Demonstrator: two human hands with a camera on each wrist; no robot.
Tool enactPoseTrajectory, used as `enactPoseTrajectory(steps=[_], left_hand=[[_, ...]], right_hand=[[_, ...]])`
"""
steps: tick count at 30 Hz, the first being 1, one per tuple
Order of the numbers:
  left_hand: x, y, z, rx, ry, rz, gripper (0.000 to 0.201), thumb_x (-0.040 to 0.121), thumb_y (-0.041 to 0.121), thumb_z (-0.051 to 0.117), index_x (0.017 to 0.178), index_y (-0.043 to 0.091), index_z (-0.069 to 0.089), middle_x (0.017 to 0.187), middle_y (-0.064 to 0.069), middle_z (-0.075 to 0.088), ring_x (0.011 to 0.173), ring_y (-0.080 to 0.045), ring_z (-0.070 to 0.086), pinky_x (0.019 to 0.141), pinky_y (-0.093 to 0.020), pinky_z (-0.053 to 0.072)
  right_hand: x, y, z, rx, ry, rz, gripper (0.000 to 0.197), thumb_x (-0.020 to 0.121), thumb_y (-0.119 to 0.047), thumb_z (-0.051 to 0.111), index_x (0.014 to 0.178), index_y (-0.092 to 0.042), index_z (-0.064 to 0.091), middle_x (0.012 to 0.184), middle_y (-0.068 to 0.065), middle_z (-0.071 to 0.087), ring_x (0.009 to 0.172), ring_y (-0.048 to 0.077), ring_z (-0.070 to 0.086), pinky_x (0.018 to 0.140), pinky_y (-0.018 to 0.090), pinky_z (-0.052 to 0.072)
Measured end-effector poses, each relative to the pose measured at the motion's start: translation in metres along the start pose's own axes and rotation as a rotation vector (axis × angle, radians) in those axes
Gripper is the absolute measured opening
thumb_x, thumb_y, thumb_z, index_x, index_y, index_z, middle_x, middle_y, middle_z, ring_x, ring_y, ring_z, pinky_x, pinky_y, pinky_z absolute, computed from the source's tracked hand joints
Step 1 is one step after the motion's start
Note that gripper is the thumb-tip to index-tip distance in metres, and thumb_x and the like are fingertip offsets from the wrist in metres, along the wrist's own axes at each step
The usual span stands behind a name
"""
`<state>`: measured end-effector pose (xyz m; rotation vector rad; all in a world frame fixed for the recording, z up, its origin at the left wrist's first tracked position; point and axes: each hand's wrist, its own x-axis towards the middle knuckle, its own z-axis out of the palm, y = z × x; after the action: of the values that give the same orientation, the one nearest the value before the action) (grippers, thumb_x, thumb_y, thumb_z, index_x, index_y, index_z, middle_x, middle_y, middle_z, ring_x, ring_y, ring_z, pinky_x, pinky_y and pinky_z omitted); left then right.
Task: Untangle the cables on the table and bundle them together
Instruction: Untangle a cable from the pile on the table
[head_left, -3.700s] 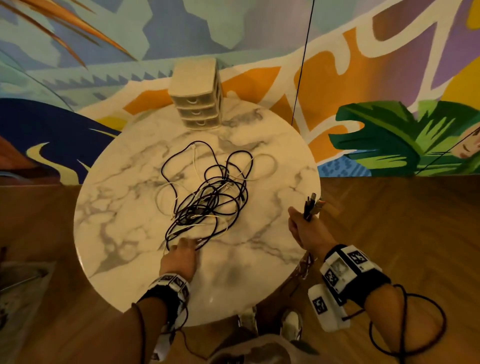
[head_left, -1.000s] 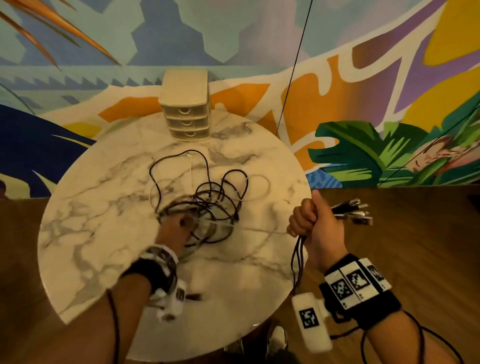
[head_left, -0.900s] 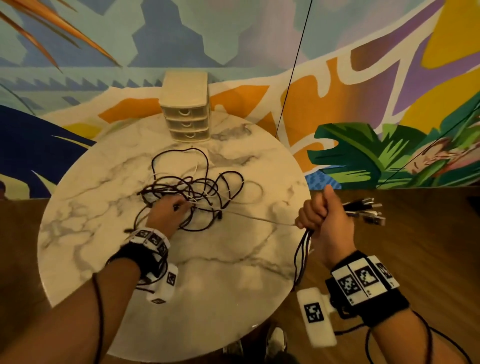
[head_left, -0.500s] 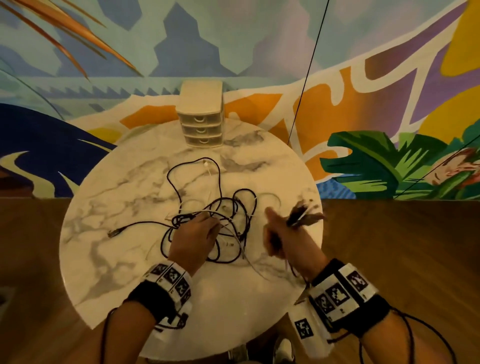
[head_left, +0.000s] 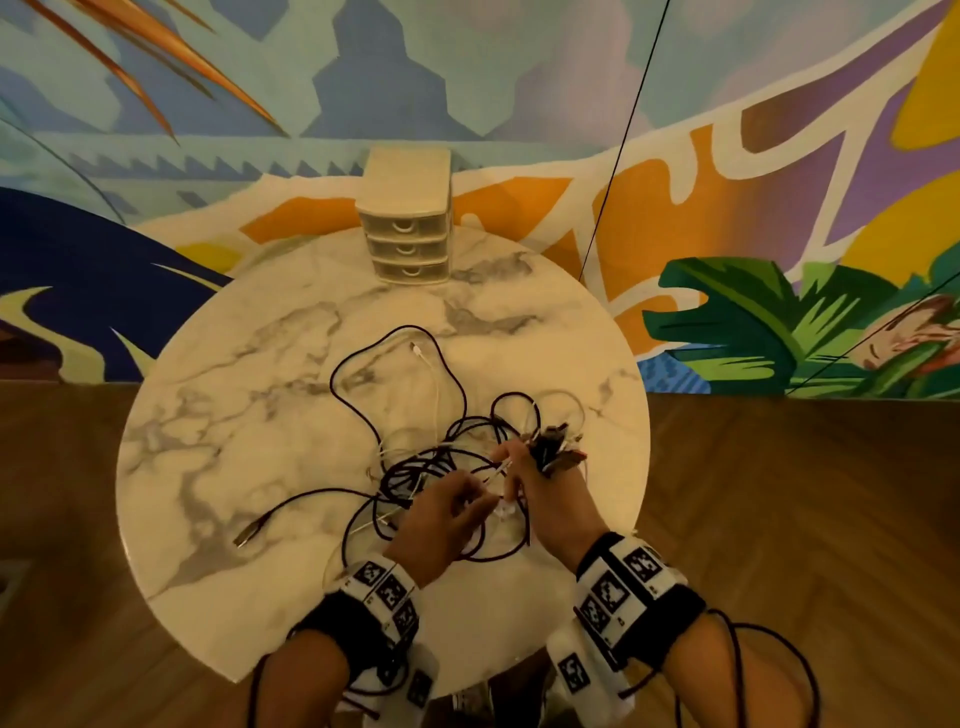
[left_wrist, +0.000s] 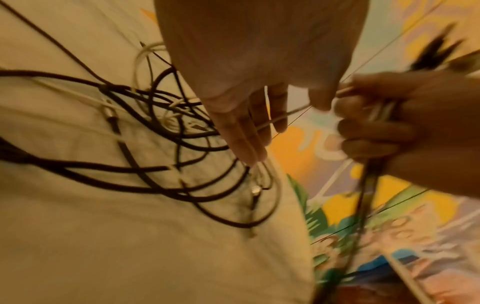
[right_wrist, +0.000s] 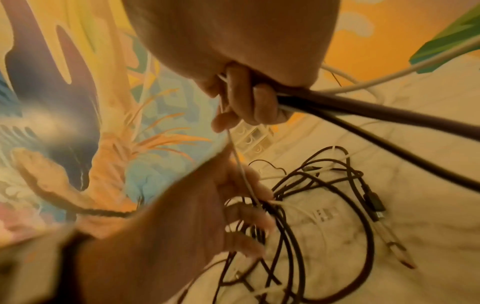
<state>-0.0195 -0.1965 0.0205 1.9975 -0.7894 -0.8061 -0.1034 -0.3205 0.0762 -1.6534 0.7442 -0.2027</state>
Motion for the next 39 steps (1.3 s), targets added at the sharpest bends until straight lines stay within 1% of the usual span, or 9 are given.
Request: enactPoseTrajectory(steps=[7, 12, 14, 18, 22, 26, 30, 36, 39], left_hand=[[0.034, -0.065, -0.022, 0.427, 0.025, 0.024, 0.01, 0.091, 0.019, 0.057, 0.085, 0.013, 0.062, 0.094, 0.008, 0.046, 0.084, -0.022, 0.058, 0.072, -0.026, 0.039], [0.036, -0.056, -0.023, 0.355, 0.073, 0.074, 0.015, 0.092, 0.017, 0.056, 0.093, 0.008, 0.068, 0.098, 0.0, 0.059, 0.087, -0.022, 0.06, 0.077, -0.03, 0.047], [0.028, -0.053, -0.029, 0.268, 0.135, 0.075, 0.016, 0.092, 0.017, 0.058, 0.097, 0.008, 0.07, 0.099, 0.004, 0.06, 0.087, -0.018, 0.061, 0.077, -0.019, 0.046], [0.032, -0.028, -0.039, 0.183, 0.328, 0.182, 0.036, 0.09, 0.042, 0.053, 0.098, 0.012, 0.071, 0.103, 0.005, 0.061, 0.09, -0.016, 0.063, 0.08, -0.029, 0.052], [0.03, 0.017, -0.037, 0.379, 0.376, 0.323, 0.04, 0.091, 0.043, 0.044, 0.086, 0.011, 0.067, 0.096, 0.003, 0.055, 0.076, -0.016, 0.059, 0.062, -0.028, 0.048], [0.016, 0.037, -0.02, 0.635, 0.269, 0.453, 0.029, 0.09, 0.033, 0.045, 0.096, 0.017, 0.068, 0.1, 0.002, 0.062, 0.076, -0.02, 0.062, 0.054, -0.026, 0.045], [0.014, 0.025, 0.001, 0.585, 0.275, 0.364, 0.01, 0.087, 0.024, 0.061, 0.093, 0.016, 0.063, 0.092, -0.001, 0.058, 0.074, -0.021, 0.059, 0.053, -0.025, 0.038], [0.031, -0.021, 0.013, 0.639, 0.312, 0.198, 0.014, 0.081, 0.023, 0.068, 0.09, 0.014, 0.062, 0.1, -0.003, 0.054, 0.091, -0.023, 0.055, 0.066, -0.032, 0.052], [0.04, -0.036, 0.007, 0.632, 0.293, 0.171, 0.013, 0.082, 0.022, 0.068, 0.088, 0.012, 0.061, 0.101, -0.005, 0.054, 0.09, -0.025, 0.055, 0.067, -0.037, 0.052]], right_hand=[[-0.01, -0.04, -0.032, 0.055, 0.158, -0.163, 0.046, 0.101, -0.029, 0.036, 0.06, -0.013, 0.049, 0.045, -0.007, 0.037, 0.042, 0.004, 0.033, 0.046, 0.016, 0.029], [-0.015, -0.04, -0.044, 0.146, 0.321, -0.177, 0.052, 0.101, -0.036, 0.035, 0.06, -0.009, 0.054, 0.043, -0.006, 0.034, 0.041, 0.007, 0.032, 0.046, 0.017, 0.028], [-0.014, -0.037, -0.053, 0.272, 0.401, -0.163, 0.057, 0.1, -0.043, 0.031, 0.071, -0.007, 0.065, 0.048, 0.004, 0.031, 0.044, 0.011, 0.029, 0.046, 0.019, 0.026], [-0.003, -0.028, -0.061, 0.335, 0.337, -0.116, 0.067, 0.096, -0.054, 0.027, 0.099, -0.002, 0.068, 0.048, 0.003, 0.029, 0.044, 0.012, 0.026, 0.047, 0.024, 0.024], [-0.005, -0.018, -0.03, 0.29, 0.127, -0.053, 0.056, 0.093, -0.053, 0.028, 0.101, -0.018, 0.071, 0.049, -0.001, 0.029, 0.044, 0.008, 0.025, 0.043, 0.019, 0.02], [0.001, -0.012, -0.001, -0.033, -0.05, -0.012, 0.03, 0.098, -0.04, 0.042, 0.092, -0.021, 0.065, 0.07, -0.011, 0.061, 0.065, 0.006, 0.055, 0.064, 0.027, 0.045], [0.009, 0.0, -0.007, -0.243, -0.038, 0.007, 0.034, 0.096, -0.034, 0.049, 0.09, -0.006, 0.068, 0.084, 0.011, 0.069, 0.078, 0.024, 0.063, 0.077, 0.041, 0.051], [-0.005, 0.009, -0.012, -0.148, 0.043, -0.092, 0.022, 0.096, -0.021, 0.052, 0.09, -0.013, 0.071, 0.052, -0.016, 0.055, 0.05, 0.002, 0.047, 0.055, 0.025, 0.036], [-0.007, 0.007, -0.018, -0.143, 0.06, -0.171, 0.024, 0.096, -0.024, 0.052, 0.085, -0.012, 0.07, 0.056, -0.006, 0.057, 0.051, 0.006, 0.04, 0.053, 0.032, 0.034]])
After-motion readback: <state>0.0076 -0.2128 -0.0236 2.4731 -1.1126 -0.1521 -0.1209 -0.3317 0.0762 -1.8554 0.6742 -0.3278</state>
